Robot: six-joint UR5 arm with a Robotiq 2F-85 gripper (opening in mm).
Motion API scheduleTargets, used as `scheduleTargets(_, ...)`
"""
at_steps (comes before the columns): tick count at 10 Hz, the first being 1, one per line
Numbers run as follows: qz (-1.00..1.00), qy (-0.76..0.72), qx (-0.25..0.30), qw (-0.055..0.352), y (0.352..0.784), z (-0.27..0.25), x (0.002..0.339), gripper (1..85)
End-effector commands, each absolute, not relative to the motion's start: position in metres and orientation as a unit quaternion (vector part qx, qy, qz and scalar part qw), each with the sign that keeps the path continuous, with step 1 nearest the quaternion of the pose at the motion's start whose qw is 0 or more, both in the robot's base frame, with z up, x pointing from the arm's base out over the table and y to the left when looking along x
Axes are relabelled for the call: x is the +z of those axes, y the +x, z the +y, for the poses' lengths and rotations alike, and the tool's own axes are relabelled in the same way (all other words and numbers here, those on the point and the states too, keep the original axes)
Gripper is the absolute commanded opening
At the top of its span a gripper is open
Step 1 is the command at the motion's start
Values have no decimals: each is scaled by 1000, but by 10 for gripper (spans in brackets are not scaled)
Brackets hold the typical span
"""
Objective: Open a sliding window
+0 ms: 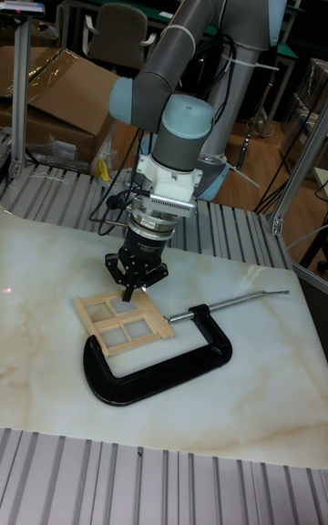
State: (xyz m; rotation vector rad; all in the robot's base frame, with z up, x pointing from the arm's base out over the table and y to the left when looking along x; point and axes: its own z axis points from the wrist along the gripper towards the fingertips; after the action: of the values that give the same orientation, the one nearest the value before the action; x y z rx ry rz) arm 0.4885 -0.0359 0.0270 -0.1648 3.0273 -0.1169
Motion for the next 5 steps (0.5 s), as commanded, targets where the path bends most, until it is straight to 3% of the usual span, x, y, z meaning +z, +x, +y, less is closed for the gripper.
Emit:
scheduleTargets(1, 996, -60, -35, 62, 515, -74, 34, 7)
scheduleTargets(5, 996, -27, 4, 85, 528, -94, 39, 7)
